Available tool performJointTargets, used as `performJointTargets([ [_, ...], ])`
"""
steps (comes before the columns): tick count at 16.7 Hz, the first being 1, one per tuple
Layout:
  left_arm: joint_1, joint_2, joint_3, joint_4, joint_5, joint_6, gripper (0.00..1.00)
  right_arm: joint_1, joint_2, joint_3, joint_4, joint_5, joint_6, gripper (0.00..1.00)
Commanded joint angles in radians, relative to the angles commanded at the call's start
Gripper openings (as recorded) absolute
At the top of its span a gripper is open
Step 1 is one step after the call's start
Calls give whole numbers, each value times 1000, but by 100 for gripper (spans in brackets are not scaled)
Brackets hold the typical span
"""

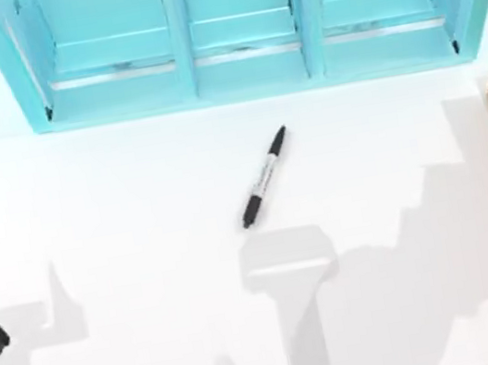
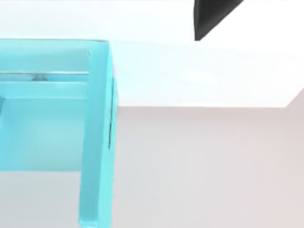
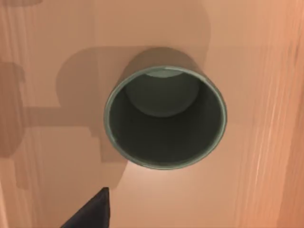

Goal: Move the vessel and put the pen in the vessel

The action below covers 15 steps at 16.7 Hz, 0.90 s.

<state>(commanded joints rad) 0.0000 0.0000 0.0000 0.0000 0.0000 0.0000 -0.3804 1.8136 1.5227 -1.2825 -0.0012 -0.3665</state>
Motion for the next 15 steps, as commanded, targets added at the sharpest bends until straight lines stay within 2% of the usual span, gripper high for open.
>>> performJointTargets([
  [8,0,0,0,0,0,0,100,1,72,-249,328,0,3,100],
  [14,0,0,0,0,0,0,100,0,82,-281,364,0,3,100],
  [15,0,0,0,0,0,0,100,0,82,-281,364,0,3,92],
])
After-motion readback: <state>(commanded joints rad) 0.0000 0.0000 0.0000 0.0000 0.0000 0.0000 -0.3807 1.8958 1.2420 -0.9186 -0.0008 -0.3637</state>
